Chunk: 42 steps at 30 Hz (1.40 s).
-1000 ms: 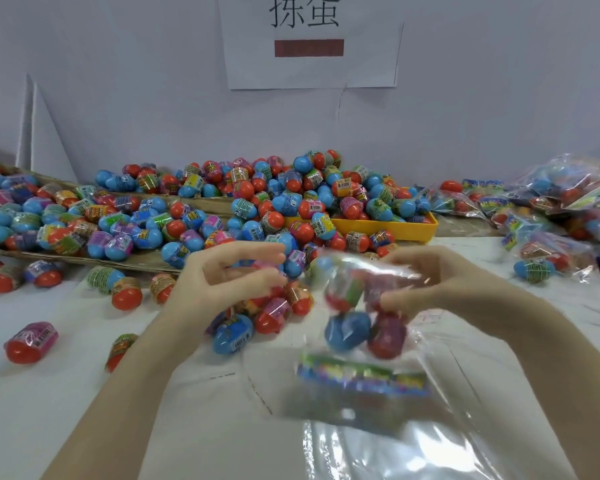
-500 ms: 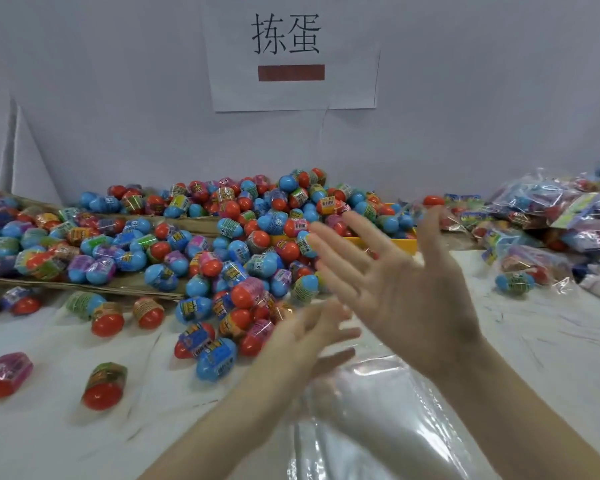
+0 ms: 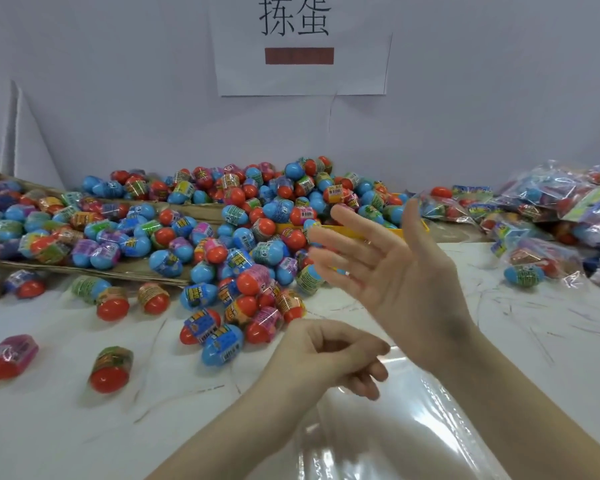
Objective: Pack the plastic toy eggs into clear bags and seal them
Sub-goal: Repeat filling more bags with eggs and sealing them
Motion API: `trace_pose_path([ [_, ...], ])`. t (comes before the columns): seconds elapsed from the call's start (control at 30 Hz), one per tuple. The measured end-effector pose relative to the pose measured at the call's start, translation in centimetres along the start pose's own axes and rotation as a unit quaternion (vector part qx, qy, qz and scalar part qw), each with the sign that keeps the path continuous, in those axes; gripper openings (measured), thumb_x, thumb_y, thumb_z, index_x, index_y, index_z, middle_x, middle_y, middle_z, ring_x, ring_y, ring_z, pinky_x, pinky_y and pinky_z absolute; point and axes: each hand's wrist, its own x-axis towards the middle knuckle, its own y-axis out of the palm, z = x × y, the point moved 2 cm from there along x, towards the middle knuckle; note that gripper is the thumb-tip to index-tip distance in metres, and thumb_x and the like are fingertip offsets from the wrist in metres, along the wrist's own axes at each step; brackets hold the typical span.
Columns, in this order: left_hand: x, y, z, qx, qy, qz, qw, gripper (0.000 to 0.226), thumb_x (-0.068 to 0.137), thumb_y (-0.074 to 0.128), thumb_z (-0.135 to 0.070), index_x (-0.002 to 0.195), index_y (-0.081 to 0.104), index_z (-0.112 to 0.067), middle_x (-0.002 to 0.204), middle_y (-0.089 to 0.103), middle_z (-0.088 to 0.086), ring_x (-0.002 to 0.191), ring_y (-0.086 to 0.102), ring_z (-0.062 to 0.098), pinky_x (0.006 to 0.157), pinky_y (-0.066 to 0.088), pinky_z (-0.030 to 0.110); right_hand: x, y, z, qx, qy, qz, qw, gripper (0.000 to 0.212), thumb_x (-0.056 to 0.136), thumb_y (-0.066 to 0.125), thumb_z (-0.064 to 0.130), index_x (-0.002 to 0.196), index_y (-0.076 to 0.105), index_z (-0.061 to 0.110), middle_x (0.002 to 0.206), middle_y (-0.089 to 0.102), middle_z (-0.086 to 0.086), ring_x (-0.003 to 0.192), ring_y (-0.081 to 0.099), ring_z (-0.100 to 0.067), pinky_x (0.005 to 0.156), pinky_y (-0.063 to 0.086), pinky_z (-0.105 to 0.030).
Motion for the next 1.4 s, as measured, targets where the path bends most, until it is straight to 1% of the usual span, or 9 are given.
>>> trace_pose_path([
  [0.17,0.1,-4.0,-2.2,0.289,0.190,-0.253,0.903,0.052,0.089,0.055,-0.038,0.042,0.044,-0.019,0.037,0.041,-0.008,0.037,0.039,0.005,0.042,0.027,0.013,-0.1,-2.4,0.7,-0.617,-0.075,-0.004,0.784,0.019,0.078,0.068,0.032,0.097,0.067,0.034,0.079,0.063,0.019,0.072,0.058,-0.006,0.064,0.044,-0.017],
  [0.3,0.0,-6.0,-2.3,0.544,0.197,-0.313,0.753,0.049,0.092,0.054,-0.030,0.047,0.045,-0.013,0.040,0.038,-0.004,0.041,0.038,0.013,0.043,0.022,0.024,-0.4,-3.4,0.1,-0.695,0.133,0.162,0.687,0.043,0.048,0.076,0.059,0.088,0.061,0.056,0.095,0.051,0.024,0.092,0.040,-0.002,0.080,0.037,-0.023],
  [0.4,-0.1,-5.6,-2.0,0.595,0.225,-0.288,0.716,0.043,0.083,0.058,-0.032,0.045,0.047,-0.014,0.040,0.041,-0.004,0.040,0.038,0.014,0.041,0.020,0.020,-0.1,-3.1,-1.1,-0.736,0.138,0.201,0.631,0.040,0.054,0.077,0.056,0.092,0.064,0.055,0.090,0.044,0.024,0.090,0.032,-0.006,0.079,0.031,-0.026],
  [0.67,0.2,-4.6,-0.2,0.686,0.154,-0.036,0.711,0.057,0.066,0.050,-0.079,0.092,0.073,-0.033,0.066,0.038,-0.015,0.063,0.037,-0.006,0.050,0.022,0.016,0.2,-3.7,-2.2,-0.628,0.073,0.167,0.756,0.026,0.054,0.085,0.037,0.066,0.066,0.050,0.082,0.058,0.023,0.085,0.046,0.004,0.073,0.039,-0.018],
  [0.8,0.4,-4.6,0.3,0.672,0.137,-0.026,0.728,0.038,0.077,0.056,-0.062,0.103,0.070,-0.037,0.070,0.037,-0.016,0.079,0.031,-0.001,0.051,0.022,0.017,0.2,-4.0,-2.5,-0.617,0.059,0.163,0.768,0.017,0.060,0.083,0.034,0.066,0.069,0.043,0.080,0.061,0.024,0.082,0.049,0.006,0.069,0.037,-0.013],
  [1.0,0.3,-4.7,-0.7,0.470,0.220,-0.167,0.838,0.051,0.068,0.060,-0.062,0.109,0.065,-0.033,0.083,0.055,-0.013,0.073,0.049,0.000,0.062,0.039,0.013,0.1,-3.9,0.2,-0.550,0.030,0.110,0.827,0.012,0.049,0.073,0.044,0.061,0.072,0.041,0.078,0.061,0.018,0.080,0.048,0.007,0.070,0.034,-0.005],
  [1.13,1.2,-4.3,-1.2,0.152,0.077,-0.142,0.975,0.077,0.040,0.051,-0.087,0.088,0.065,-0.029,0.073,0.068,-0.013,0.063,0.060,0.002,0.055,0.045,0.014,-0.3,-3.4,2.6,-0.393,-0.033,0.062,0.917,0.014,0.046,0.074,0.034,0.060,0.074,0.029,0.068,0.058,0.014,0.070,0.050,0.000,0.059,0.038,-0.008],
  [1.23,1.4,-2.9,-0.4,-0.002,-0.022,-0.040,0.999,0.094,0.025,0.056,-0.087,0.090,0.064,-0.019,0.068,0.072,-0.012,0.062,0.068,0.004,0.053,0.052,0.016,-0.6,-2.7,2.5,-0.261,-0.045,0.033,0.964,0.006,0.052,0.071,0.023,0.057,0.074,0.022,0.063,0.058,0.009,0.062,0.053,-0.003,0.056,0.045,-0.014],
  [1.4,1.5,-1.9,0.1,0.010,-0.005,0.033,0.999,0.049,0.049,0.068,-0.077,0.084,0.073,-0.043,0.090,0.072,-0.019,0.087,0.067,0.001,0.068,0.052,0.015,-0.4,-1.8,0.3,-0.146,-0.003,-0.009,0.989,0.005,0.057,0.065,0.024,0.054,0.069,0.023,0.056,0.060,0.008,0.059,0.055,-0.008,0.059,0.048,-0.017],
])
